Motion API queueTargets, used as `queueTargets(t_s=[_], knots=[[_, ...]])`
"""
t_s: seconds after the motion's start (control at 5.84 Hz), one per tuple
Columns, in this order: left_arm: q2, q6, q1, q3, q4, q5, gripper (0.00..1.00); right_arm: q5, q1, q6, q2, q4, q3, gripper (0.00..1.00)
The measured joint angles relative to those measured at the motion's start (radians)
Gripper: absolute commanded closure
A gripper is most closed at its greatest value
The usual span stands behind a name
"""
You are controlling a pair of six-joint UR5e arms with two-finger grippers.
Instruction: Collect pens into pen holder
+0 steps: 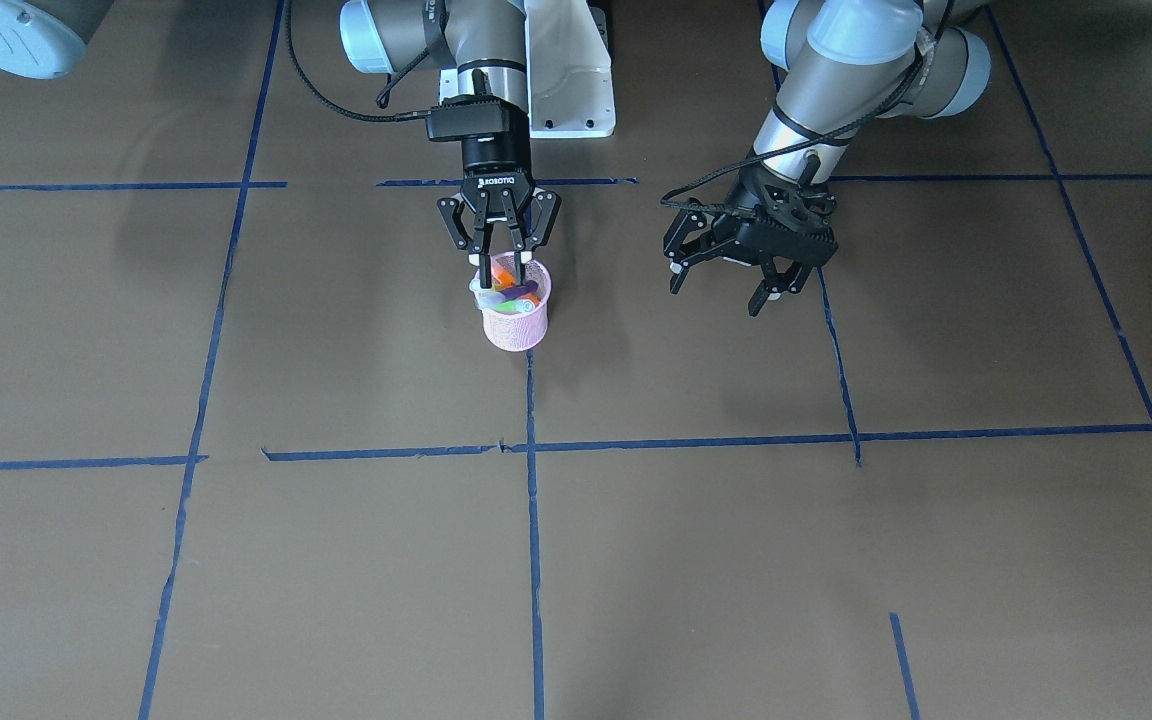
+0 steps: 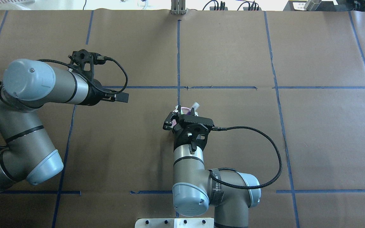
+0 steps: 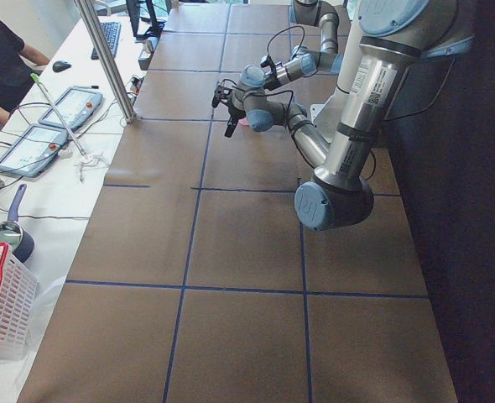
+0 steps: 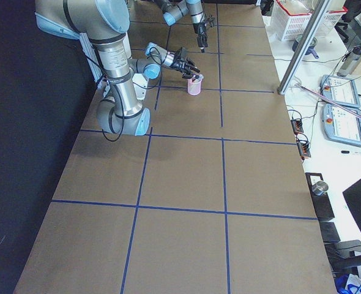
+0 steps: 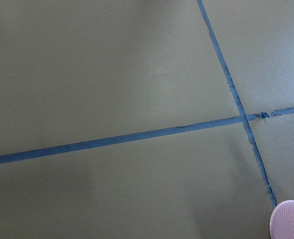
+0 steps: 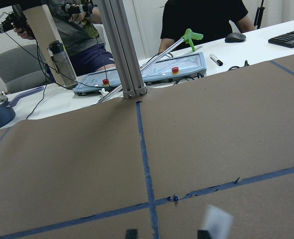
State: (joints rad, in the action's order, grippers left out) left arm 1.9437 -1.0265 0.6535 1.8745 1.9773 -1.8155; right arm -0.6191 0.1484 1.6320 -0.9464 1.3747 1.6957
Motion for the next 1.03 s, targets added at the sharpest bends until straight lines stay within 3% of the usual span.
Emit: queueTargets(t_s=[0.34, 0.51, 0.68, 1.03], knots=[[-0.011, 0.016, 0.003, 0.0, 0.0, -0.004, 0.0, -0.09, 0.026, -0.011, -0.028, 0.006, 0.145, 0.0], [-0.035, 0.054, 0.009, 0.004, 0.0, -0.006, 0.0, -0.214, 0.074, -0.026, -0.089, 0.006, 0.253, 0.0], [-0.065, 0.118, 0.025, 0.007, -0.002, -0.014, 0.0, -0.366, 0.145, -0.06, -0.161, 0.006, 0.333, 0.0], [-0.163, 0.293, 0.106, 0.008, -0.005, -0.077, 0.0, -0.752, 0.35, -0.176, -0.279, 0.004, 0.391, 0.0]])
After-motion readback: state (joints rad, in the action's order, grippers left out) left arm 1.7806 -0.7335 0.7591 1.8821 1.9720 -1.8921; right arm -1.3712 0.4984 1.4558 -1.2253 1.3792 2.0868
